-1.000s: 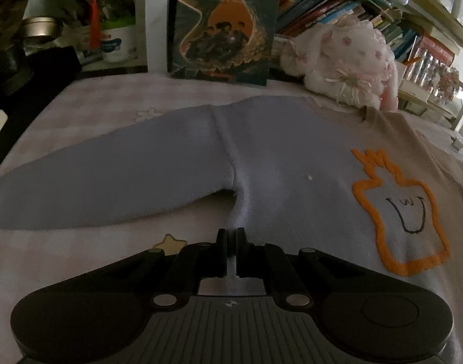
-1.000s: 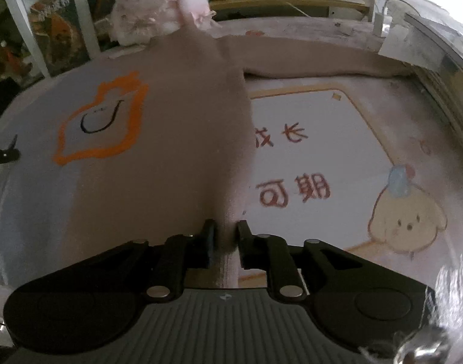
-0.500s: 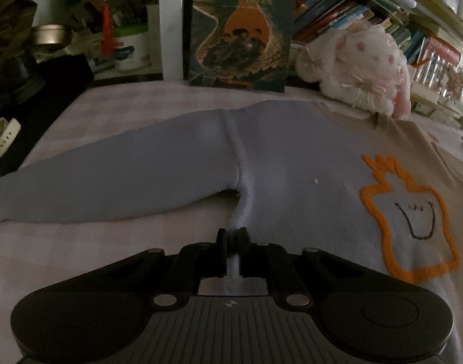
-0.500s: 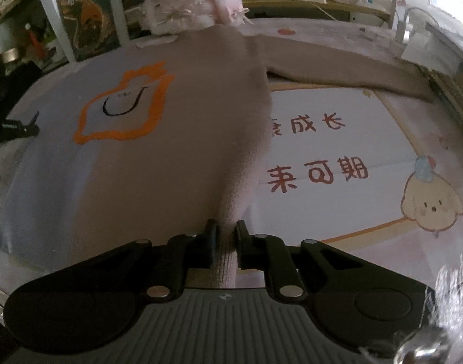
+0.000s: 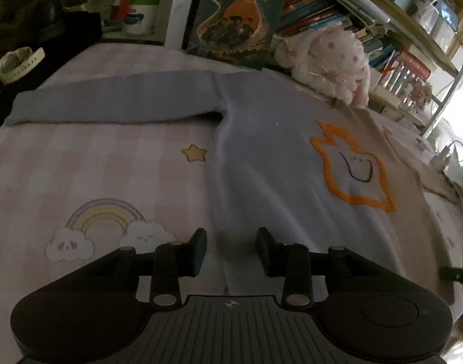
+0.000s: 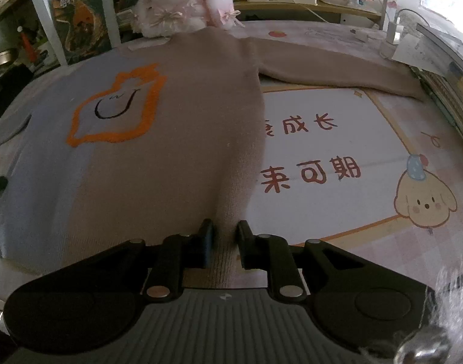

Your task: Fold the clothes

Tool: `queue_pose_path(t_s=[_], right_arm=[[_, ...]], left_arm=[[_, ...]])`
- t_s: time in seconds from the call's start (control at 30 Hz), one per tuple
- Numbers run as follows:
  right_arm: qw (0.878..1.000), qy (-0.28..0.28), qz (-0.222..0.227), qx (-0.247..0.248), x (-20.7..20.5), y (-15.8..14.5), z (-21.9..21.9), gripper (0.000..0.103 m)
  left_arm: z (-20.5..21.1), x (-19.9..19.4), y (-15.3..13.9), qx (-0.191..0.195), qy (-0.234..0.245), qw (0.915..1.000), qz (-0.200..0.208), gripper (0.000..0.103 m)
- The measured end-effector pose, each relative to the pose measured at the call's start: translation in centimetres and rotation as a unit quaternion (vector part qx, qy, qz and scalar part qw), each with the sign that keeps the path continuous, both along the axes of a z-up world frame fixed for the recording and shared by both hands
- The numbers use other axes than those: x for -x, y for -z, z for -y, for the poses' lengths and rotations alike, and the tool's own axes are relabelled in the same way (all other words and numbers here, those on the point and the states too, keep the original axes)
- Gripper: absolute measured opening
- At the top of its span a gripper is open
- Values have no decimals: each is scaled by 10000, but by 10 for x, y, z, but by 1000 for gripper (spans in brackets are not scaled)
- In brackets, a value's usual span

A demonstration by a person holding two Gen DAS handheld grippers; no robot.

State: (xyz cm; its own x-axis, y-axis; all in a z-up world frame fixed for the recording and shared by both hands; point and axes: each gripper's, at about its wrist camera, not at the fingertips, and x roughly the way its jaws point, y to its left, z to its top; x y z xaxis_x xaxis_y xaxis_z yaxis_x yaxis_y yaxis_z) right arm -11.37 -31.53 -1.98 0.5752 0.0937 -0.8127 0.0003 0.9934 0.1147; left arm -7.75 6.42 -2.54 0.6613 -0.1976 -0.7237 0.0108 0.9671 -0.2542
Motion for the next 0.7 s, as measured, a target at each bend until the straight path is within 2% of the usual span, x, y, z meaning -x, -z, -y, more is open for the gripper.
queue_pose_path(t_s=[0.03, 0.07, 0.1, 0.33, 0.7], right_arm=[[10000, 4, 9, 44, -1, 0, -1, 15], [10000, 9, 18, 95, -1, 0, -1, 15], [9999, 13, 27, 147, -2, -1, -2, 15], [9988, 265, 147, 396, -3, 0, 2, 14], [9988, 340, 194, 294, 3, 0, 1, 14]], left_arm=[[2, 0, 0, -10, 24, 10000, -36, 25], [4, 0, 0, -22, 51, 10000, -83, 8], [6, 0, 0, -34, 78, 9999, -131, 4], [9, 9, -3, -168, 265, 9993, -180, 3], [7, 5, -3, -298, 395, 9987, -139, 5]])
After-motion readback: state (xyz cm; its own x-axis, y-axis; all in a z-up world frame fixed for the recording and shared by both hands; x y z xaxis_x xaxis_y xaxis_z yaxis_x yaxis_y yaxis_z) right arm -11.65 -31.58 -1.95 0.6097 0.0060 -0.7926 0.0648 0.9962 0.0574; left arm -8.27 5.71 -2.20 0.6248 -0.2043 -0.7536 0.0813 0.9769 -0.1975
